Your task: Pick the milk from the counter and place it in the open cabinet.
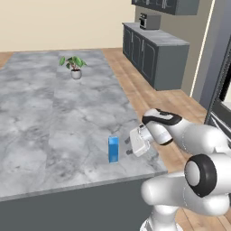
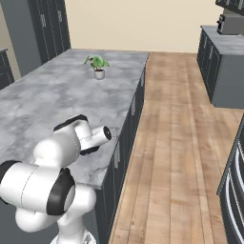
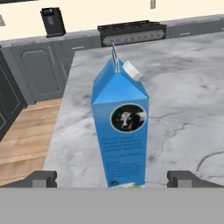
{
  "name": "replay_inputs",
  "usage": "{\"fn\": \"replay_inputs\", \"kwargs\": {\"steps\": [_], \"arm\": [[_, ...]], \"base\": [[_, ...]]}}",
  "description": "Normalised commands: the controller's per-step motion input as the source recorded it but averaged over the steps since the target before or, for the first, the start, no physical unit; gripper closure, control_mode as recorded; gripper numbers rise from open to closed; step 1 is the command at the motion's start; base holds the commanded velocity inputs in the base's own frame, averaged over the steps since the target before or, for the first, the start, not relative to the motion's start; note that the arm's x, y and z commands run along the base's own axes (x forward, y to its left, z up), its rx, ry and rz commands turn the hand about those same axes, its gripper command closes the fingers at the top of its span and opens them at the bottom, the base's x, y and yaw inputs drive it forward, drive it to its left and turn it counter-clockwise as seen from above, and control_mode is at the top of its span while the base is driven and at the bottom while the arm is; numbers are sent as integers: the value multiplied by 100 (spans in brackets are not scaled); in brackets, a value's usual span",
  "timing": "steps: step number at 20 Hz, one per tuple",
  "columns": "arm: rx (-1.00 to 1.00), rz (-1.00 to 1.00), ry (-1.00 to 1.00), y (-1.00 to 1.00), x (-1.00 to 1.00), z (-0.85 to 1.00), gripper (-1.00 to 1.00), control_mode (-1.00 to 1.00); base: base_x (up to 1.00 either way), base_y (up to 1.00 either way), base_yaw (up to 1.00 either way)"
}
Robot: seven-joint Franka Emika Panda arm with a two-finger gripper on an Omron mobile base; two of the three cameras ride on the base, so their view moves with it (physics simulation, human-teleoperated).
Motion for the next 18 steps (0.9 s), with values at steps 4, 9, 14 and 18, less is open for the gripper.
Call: {"fn": "replay_inputs", "kwargs": {"steps": [4,9,14,18], "arm": [[0,0,0,10,-1,-11,-100,-100],[0,0,0,21,-1,-7,-100,-100],[0,0,0,25,0,0,-100,-100],[0,0,0,20,-2,0,-100,-100]], "base": [[0,0,0],[0,0,0],[0,0,0],[0,0,0]]}}
